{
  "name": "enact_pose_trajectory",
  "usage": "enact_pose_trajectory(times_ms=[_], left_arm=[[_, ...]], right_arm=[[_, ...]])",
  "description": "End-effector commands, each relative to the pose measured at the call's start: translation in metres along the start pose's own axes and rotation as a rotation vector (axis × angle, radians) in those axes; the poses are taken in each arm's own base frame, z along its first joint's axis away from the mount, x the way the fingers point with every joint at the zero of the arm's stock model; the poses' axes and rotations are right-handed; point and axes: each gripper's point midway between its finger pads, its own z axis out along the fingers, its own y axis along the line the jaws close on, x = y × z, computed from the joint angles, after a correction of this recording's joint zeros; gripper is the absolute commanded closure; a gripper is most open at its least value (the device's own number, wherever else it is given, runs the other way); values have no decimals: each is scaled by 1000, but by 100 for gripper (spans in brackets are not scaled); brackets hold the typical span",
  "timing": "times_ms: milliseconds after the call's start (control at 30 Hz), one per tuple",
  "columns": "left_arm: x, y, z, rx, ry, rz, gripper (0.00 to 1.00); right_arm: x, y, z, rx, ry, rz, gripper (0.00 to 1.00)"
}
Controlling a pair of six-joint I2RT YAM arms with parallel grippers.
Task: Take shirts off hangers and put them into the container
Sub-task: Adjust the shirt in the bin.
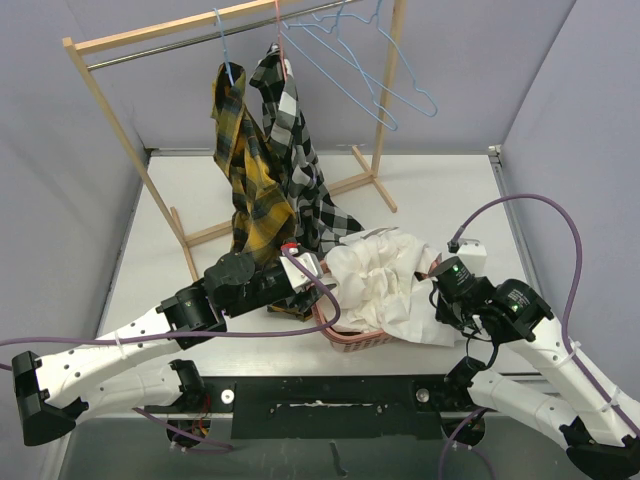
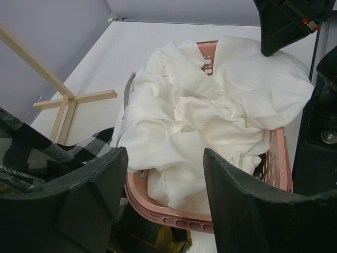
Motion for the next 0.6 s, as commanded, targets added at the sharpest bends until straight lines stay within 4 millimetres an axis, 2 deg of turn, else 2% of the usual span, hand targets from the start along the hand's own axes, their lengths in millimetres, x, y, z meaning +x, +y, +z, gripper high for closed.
enact_pose_trajectory(times_ms=[0,133,200,333,567], left_arm=[[-32,2,-6,-7,-92,-5,42],[-32,2,-5,-6,-93,-5,42],[-32,2,-5,-5,-91,-5,42],[-31,2,-4,-7,-88,-5,42],[-30,2,-4,-9,-84,-2,42]], right_arm=[[-5,5,2,-14,-21,24,100],[-9,10,0,-43,-36,18,100],[-19,17,-6,-80,-61,11,100],[-57,36,-32,-169,-147,-24,100],[-120,62,-72,-222,-259,-142,100]])
